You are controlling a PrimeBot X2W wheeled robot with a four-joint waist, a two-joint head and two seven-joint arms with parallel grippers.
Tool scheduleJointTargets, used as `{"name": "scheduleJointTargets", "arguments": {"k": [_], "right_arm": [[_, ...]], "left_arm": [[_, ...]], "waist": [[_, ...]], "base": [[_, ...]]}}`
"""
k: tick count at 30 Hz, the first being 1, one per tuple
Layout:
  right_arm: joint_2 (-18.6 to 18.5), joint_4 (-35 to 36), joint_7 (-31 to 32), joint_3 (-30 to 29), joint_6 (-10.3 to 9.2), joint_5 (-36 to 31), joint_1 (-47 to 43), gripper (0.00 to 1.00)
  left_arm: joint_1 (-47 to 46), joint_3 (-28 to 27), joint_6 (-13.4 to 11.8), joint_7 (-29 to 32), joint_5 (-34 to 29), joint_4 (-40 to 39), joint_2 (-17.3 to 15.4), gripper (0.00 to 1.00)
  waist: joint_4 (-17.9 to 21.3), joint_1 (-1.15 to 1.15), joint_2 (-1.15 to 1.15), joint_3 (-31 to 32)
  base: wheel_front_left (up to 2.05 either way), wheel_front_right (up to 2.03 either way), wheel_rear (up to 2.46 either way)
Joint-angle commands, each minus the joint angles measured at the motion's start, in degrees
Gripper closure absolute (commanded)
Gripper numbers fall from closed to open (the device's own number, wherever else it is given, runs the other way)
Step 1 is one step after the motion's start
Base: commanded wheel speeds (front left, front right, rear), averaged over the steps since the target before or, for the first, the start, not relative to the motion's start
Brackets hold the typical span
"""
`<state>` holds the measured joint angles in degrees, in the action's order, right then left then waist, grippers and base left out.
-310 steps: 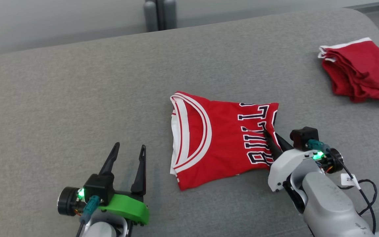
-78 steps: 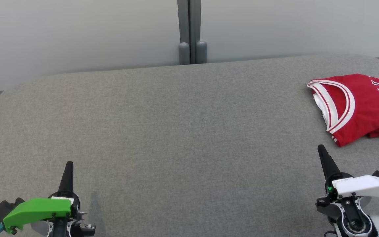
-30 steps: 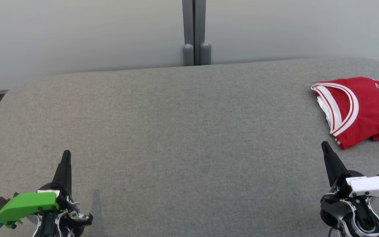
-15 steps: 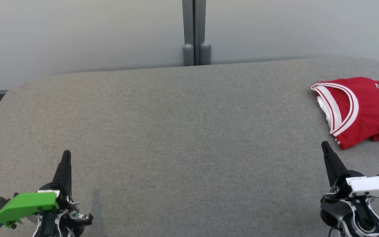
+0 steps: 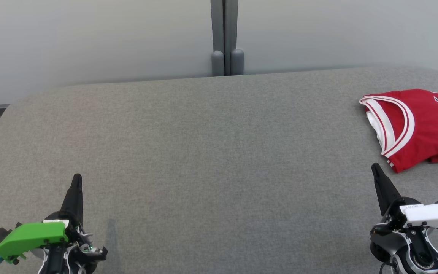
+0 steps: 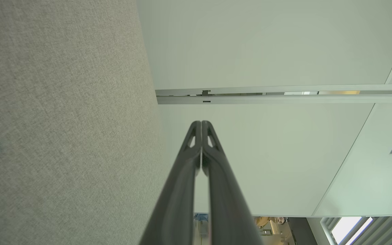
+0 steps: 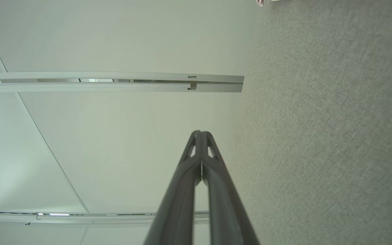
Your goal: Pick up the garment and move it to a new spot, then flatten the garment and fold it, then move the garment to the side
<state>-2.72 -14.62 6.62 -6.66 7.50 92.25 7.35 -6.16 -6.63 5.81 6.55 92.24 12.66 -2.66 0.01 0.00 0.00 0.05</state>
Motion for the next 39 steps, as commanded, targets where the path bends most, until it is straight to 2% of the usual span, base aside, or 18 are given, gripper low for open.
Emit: {"name": "scheduleJointTargets", "arguments": {"k": [1,39], "right_arm": [[-0.3,0.2,0.2,-0.1,-0.01,0.1,-0.8,1.00],[-0.3,0.2,0.2,-0.1,-0.01,0.1,-0.8,1.00]], "left_arm": [[-0.5,-0.1,0.2,0.2,0.2,-0.2,-0.4,1.00],[-0.5,-0.1,0.2,0.2,0.2,-0.2,-0.4,1.00]], "waist": [[0.0,0.00,0.00,0.0],[0.0,0.00,0.00,0.0]], "base": [[0.00,0.00,0.00],[0.00,0.00,0.00]]}}
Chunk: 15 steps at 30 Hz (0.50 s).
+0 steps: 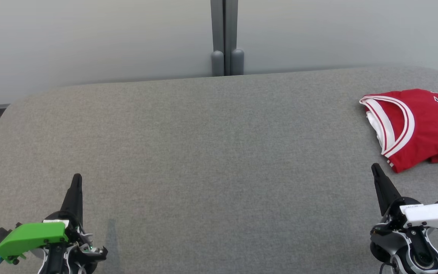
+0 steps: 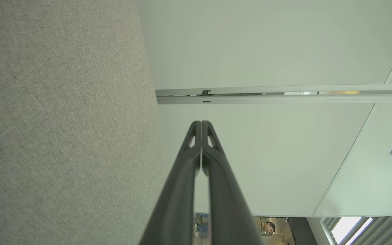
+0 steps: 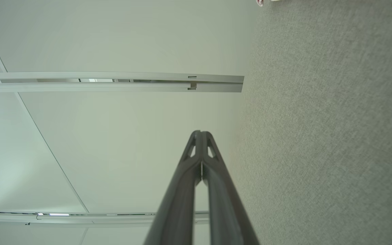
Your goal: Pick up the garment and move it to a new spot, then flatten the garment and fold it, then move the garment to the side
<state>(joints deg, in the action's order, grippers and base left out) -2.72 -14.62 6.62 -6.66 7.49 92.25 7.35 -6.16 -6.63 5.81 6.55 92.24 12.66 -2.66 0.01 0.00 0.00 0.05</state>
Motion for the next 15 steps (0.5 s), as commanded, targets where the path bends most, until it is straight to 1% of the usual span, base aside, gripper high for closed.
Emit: {"name": "scheduleJointTargets", "arguments": {"k": [1,15], "right_arm": [[-0.3,0.2,0.2,-0.1,-0.01,0.1,-0.8,1.00],[-0.3,0.2,0.2,-0.1,0.00,0.1,-0.8,1.00]], "left_arm": [[-0.5,-0.1,0.2,0.2,0.2,-0.2,-0.4,1.00],[-0.5,-0.1,0.2,0.2,0.2,-0.2,-0.4,1.00]], "waist": [[0.0,0.00,0.00,0.0],[0.0,0.00,0.00,0.0]], "base": [[0.00,0.00,0.00],[0.00,0.00,0.00]]}}
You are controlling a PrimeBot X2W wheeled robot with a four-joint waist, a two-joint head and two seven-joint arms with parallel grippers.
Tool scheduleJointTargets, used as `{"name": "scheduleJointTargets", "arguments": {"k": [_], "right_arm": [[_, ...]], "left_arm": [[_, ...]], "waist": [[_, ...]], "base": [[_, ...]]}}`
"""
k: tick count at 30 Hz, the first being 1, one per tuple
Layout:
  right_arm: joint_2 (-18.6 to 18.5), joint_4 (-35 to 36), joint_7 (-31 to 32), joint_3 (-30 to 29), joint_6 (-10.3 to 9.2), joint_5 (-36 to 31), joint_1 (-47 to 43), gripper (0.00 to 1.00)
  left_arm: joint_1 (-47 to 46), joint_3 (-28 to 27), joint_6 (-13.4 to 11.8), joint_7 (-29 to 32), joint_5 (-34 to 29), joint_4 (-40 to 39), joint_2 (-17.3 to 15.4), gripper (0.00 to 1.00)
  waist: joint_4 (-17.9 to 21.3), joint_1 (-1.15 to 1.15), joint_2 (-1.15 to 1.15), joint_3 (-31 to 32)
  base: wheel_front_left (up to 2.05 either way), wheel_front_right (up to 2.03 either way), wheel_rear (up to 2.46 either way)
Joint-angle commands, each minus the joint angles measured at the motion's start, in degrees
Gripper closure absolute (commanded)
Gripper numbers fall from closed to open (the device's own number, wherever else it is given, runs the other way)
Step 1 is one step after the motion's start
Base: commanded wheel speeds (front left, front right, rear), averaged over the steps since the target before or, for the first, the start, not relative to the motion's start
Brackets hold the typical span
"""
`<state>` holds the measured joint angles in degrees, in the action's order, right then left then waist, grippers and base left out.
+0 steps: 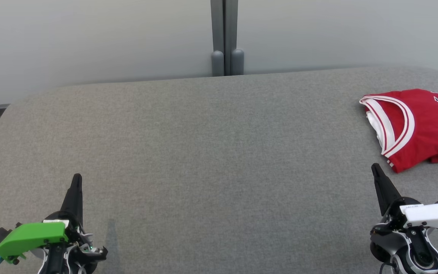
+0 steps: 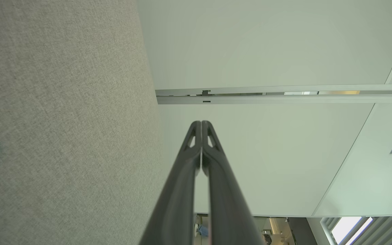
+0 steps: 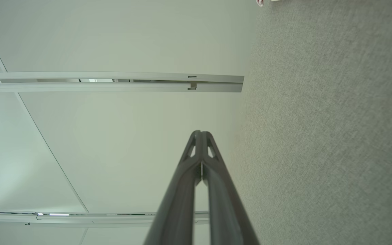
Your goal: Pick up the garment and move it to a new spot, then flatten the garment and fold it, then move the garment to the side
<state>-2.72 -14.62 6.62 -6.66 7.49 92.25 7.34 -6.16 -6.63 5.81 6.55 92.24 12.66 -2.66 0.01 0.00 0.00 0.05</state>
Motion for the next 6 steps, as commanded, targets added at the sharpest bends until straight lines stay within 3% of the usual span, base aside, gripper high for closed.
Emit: {"name": "scheduleJointTargets", "arguments": {"k": [1,6], "right_arm": [[-0.3,0.2,0.2,-0.1,0.00,0.1,-0.7,1.00],[-0.3,0.2,0.2,-0.1,-0.01,0.1,-0.7,1.00]], "left_arm": [[-0.5,-0.1,0.2,0.2,0.2,-0.2,-0.4,1.00],[-0.5,-0.1,0.2,0.2,0.2,-0.2,-0.4,1.00]], "waist": [[0.0,0.00,0.00,0.0],[0.0,0.00,0.00,0.0]], "base": [[0.00,0.00,0.00],[0.00,0.00,0.00]]}}
